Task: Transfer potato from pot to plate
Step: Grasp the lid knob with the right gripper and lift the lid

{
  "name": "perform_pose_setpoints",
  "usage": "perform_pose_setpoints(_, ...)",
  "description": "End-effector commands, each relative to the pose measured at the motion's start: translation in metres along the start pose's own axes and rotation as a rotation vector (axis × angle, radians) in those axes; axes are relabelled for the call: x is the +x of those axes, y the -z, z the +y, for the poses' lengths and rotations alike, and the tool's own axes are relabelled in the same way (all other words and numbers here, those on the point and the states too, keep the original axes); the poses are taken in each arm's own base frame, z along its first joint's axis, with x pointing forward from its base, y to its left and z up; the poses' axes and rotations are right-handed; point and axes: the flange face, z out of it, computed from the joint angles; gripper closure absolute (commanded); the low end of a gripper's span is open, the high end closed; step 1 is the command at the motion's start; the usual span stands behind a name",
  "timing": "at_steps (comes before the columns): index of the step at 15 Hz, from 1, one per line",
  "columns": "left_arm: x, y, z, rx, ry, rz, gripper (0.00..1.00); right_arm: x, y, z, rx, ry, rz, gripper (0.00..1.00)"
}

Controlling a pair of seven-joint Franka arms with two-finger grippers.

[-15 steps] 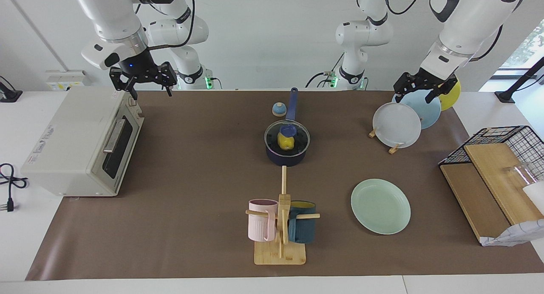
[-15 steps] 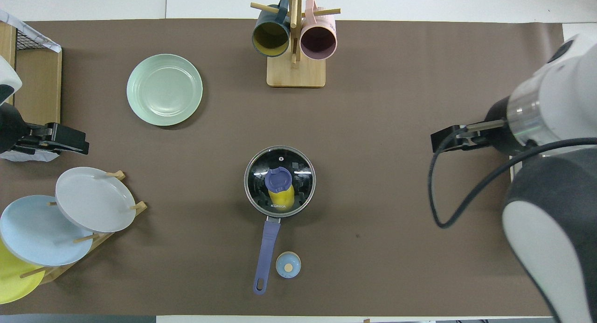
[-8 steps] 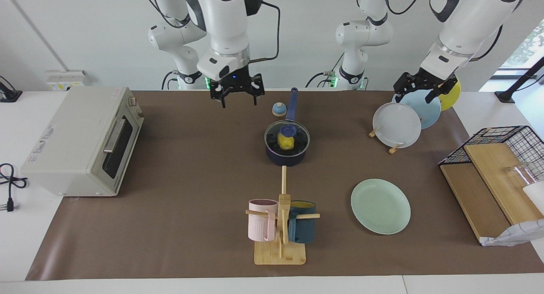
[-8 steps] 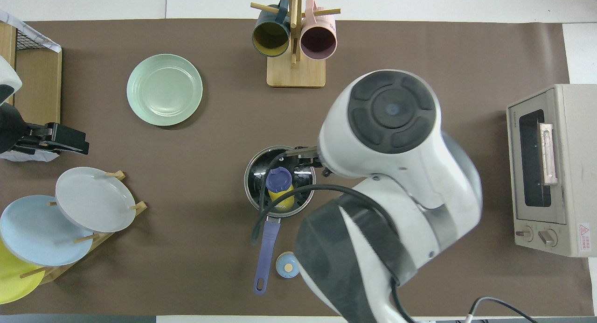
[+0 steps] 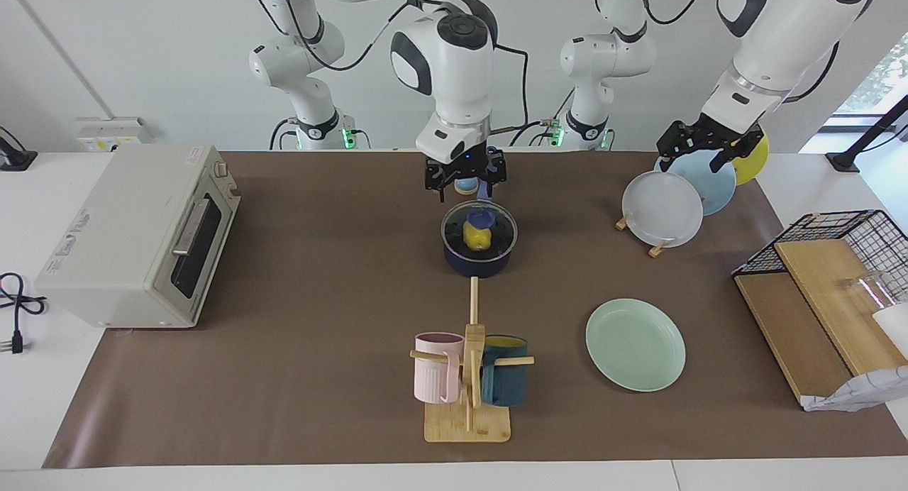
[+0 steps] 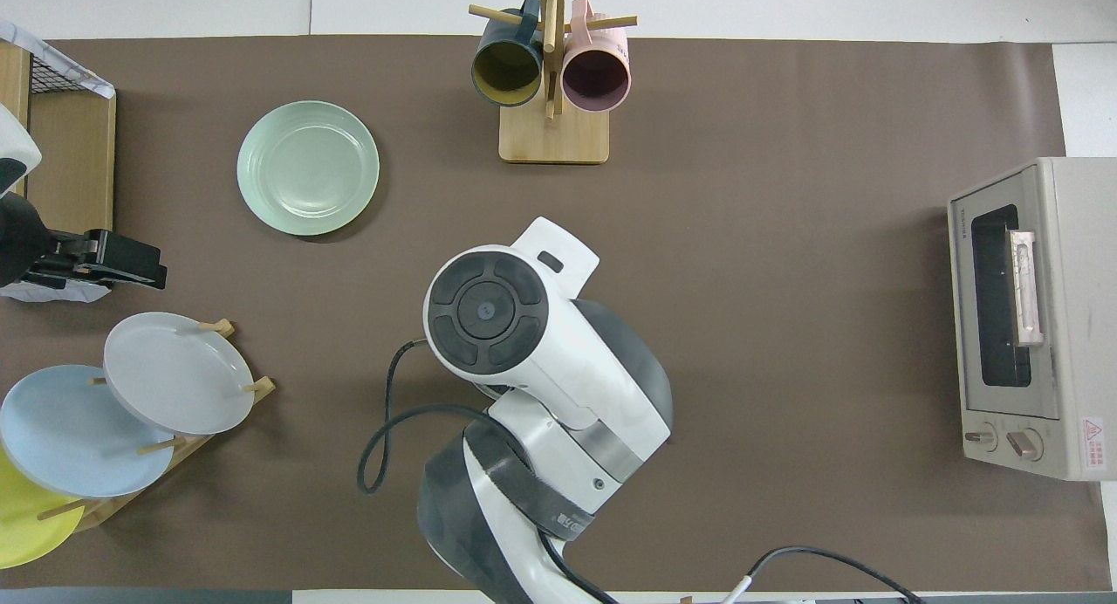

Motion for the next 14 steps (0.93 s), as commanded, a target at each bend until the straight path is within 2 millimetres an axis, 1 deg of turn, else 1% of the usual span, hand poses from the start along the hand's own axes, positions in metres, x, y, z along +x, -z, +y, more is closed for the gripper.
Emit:
perform_pose_setpoints(1, -0.006, 0.002, -0.002, 0.009, 0.009, -0.003, 0.00, -0.004, -0.020, -0.002, -0.026, 0.004, 0.025, 0.00)
perform_pose_setpoints(3, -0.006, 0.003, -0.002, 0.010, 0.009, -0.002, 0.00, -0.012, -0.032, 0.000, -0.017, 0.007, 0.032, 0.00)
perform_pose_setpoints(4, -0.006, 0.003, -0.002, 0.009, 0.007, -0.002, 0.00, -0.016, -0.033, 0.001, -0.022, 0.009, 0.025, 0.00)
perform_pose_setpoints(6, -0.006, 0.002, -0.002, 0.009, 0.009, -0.003, 0.00, -0.017, -0.040, 0.003, -0.022, 0.009, 0.023, 0.00)
perform_pose_setpoints(10, -0.006, 0.003, -0.002, 0.009, 0.009, -0.002, 0.00, -0.022, -0.045, 0.004, -0.018, 0.012, 0.026, 0.00)
perform_pose_setpoints(11, -0.006, 0.003, -0.002, 0.009, 0.009, -0.002, 0.00, -0.024, -0.046, 0.004, -0.019, 0.013, 0.025, 0.07)
perform_pose_setpoints(14, -0.006, 0.002, -0.002, 0.009, 0.009, -0.003, 0.00, -0.023, -0.045, 0.005, -0.018, 0.012, 0.026, 0.42)
